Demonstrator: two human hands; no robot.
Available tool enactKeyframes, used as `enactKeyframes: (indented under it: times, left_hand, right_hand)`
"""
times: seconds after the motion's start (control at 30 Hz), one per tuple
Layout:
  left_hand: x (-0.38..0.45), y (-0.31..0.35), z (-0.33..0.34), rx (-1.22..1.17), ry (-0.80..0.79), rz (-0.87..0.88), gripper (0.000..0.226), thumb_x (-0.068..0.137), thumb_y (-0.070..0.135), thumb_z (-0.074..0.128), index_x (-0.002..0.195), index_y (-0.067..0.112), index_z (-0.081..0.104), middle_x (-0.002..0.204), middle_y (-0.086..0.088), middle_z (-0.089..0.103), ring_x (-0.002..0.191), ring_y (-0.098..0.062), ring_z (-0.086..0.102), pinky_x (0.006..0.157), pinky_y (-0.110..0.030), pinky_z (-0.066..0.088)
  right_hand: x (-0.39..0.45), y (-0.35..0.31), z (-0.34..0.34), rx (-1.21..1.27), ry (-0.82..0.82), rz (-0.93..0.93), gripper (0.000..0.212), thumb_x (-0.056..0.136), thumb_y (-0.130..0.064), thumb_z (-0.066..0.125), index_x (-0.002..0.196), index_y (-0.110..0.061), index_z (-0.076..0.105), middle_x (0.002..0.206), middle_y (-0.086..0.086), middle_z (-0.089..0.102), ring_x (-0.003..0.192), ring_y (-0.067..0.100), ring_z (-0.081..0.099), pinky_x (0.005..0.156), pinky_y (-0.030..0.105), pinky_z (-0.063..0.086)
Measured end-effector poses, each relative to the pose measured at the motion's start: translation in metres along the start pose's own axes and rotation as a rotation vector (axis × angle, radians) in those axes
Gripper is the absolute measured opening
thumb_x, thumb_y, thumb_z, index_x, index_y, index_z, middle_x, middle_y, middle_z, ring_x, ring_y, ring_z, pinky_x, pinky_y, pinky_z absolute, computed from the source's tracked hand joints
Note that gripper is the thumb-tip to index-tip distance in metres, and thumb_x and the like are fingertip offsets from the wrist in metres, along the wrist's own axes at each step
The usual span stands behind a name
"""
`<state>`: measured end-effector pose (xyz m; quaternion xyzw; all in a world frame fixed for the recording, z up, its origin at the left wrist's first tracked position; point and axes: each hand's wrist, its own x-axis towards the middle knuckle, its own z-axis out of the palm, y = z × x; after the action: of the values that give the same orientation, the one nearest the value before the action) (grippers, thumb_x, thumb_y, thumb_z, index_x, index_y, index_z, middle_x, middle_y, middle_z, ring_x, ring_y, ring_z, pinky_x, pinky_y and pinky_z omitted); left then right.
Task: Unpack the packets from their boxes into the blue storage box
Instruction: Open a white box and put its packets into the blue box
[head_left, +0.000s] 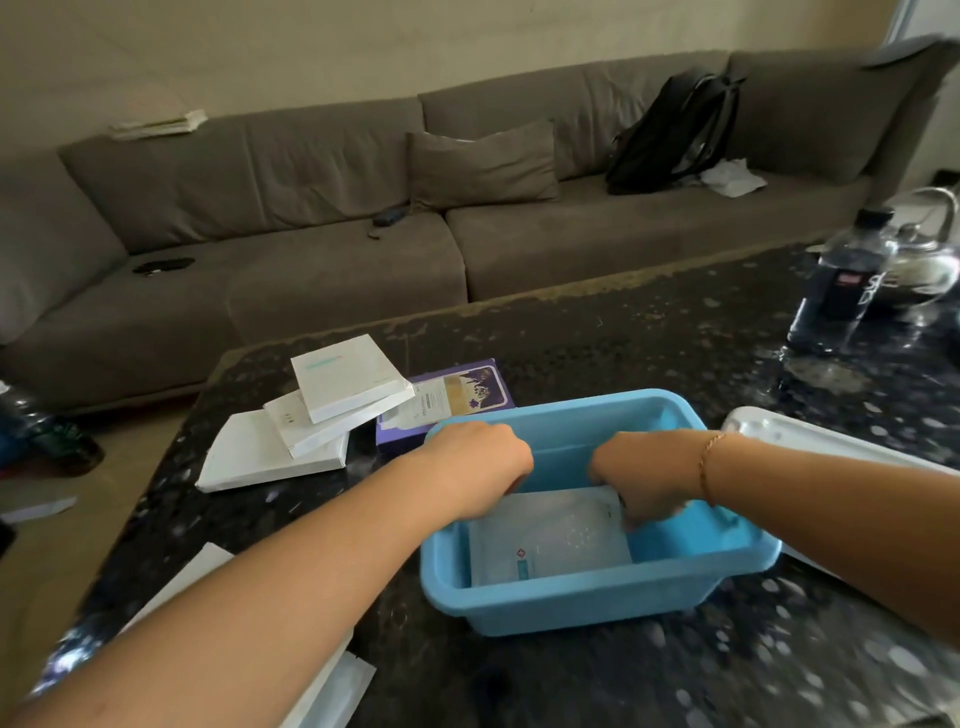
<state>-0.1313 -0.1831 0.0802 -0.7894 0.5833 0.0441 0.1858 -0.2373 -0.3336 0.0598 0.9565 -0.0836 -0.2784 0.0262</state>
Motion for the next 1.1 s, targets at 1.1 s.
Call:
enactKeyframes:
  times: [1.1]
  left_hand:
    - [-0.176, -0.021, 0.063, -0.545, 0.829, -0.25, 0.017, 0.088, 0.043, 0.059, 0.09, 0.027, 0.061, 0.079, 0.016, 0.054, 0.073, -0.007, 0.053, 0.062, -0.026, 0.05]
  right_hand:
    - [-0.108, -0.129, -0.01, 0.856, 1.076, -0.531, 0.009, 0.084, -0.042, 0.065, 0.088, -0.033, 0.066, 0.074, -0.017, 0.067, 0.055, 0.007, 0.062, 0.051, 0.015, 0.047]
